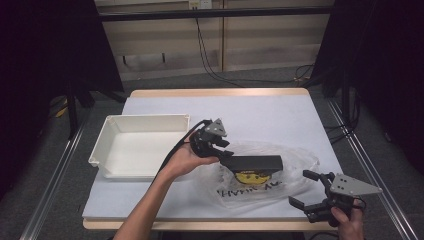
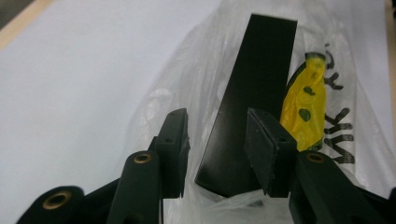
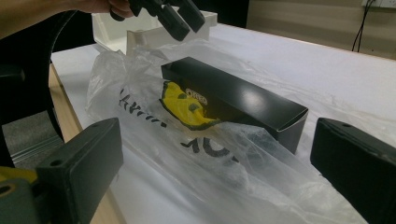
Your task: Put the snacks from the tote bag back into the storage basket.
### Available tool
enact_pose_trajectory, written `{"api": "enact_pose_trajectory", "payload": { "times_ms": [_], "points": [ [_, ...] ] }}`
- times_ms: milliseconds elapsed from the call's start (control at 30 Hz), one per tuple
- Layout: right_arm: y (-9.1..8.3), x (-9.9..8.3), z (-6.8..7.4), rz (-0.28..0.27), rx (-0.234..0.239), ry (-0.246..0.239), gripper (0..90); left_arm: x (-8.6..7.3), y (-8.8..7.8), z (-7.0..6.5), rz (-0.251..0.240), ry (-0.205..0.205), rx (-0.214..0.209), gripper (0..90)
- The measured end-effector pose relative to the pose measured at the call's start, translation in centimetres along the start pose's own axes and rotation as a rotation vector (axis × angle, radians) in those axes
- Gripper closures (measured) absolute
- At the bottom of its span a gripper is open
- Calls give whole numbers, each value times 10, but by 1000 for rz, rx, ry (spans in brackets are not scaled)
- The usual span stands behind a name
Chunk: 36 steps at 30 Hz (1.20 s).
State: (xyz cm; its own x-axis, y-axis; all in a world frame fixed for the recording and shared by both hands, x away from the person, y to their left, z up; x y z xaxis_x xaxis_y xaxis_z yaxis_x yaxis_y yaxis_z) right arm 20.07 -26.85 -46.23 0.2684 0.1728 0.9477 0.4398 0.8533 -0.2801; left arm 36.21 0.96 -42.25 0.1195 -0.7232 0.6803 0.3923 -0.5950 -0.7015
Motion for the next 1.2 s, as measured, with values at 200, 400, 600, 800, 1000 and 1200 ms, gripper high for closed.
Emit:
{"api": "enact_pose_trajectory", "payload": {
  "times_ms": [200,400,600,800,1000,1200],
  "points": [
    [2,-6,0,14,-14,-24,16,-1,15,-8,43,29,-43,552],
    [6,-9,2,20,-3,-32,12,-6,25,-9,71,36,-57,493],
    [9,-10,4,32,1,-30,7,-7,24,-13,61,66,-68,456],
    [9,-11,5,40,14,-36,7,-10,22,-15,61,80,-83,405],
    [10,-12,4,44,15,-33,7,-15,24,-19,95,119,-68,401],
    [10,-12,5,47,20,-38,7,-23,26,-18,107,127,-75,393]
  ]
}}
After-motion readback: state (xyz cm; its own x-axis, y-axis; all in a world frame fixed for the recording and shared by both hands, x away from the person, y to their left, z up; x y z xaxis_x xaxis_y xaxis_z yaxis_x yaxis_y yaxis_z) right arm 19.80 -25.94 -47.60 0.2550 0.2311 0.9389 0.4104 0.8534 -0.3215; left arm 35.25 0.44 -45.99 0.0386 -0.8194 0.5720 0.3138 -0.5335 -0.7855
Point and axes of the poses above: each handheld gripper's, and its own axes: y roughly forward along the jaws, x roughly out of its top, z roughly to its left, the point moved 4 cm from there along y, roughly forward along the jaws, and after that the axes turned 15 degrees about x, right-handed, at the moved point
